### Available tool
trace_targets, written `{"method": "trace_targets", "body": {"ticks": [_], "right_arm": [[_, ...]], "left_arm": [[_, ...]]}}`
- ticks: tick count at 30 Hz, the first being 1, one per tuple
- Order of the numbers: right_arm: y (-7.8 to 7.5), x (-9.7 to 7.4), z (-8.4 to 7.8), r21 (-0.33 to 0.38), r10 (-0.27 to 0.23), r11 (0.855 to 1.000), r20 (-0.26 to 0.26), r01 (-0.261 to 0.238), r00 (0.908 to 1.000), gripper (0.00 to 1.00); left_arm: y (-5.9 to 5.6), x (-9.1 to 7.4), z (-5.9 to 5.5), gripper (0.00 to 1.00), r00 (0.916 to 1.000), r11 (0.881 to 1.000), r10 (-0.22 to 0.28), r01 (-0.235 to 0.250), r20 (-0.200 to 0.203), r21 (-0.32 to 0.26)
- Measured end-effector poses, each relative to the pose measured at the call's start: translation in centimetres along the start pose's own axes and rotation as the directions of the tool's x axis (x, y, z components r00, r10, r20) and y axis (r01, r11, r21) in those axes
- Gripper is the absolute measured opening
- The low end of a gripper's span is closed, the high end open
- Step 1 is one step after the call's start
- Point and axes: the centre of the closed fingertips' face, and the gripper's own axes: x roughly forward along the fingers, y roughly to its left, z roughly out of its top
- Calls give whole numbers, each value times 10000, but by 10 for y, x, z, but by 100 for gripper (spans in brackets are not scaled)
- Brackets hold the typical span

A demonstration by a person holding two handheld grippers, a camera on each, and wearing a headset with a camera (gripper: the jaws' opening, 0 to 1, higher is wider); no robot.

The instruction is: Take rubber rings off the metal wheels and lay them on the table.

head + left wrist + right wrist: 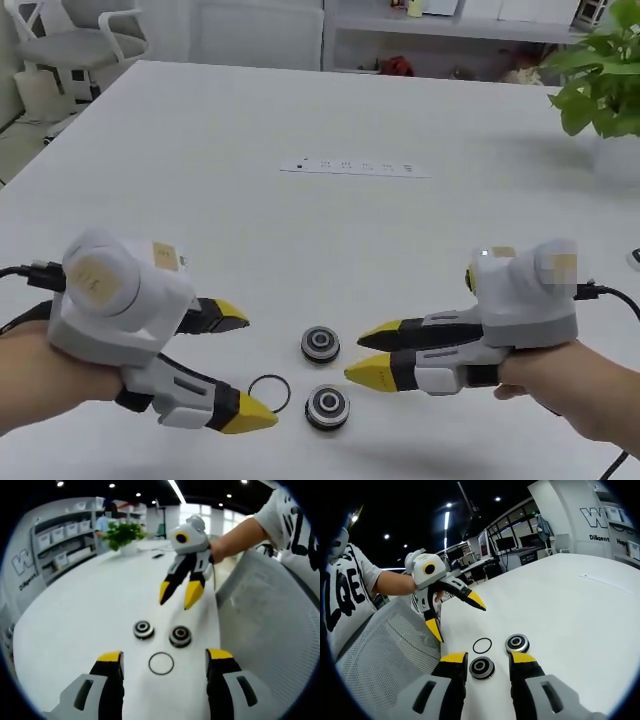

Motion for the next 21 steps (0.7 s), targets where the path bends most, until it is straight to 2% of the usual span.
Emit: {"method": "trace_targets", "body": {"ticks": [21], "right_arm": [[-7, -6, -19, -90, -226, 9997, -339, 223, 9992, 32]], "left_arm": [[-2, 14, 4, 66, 9992, 9991, -349, 353, -180, 245]]}}
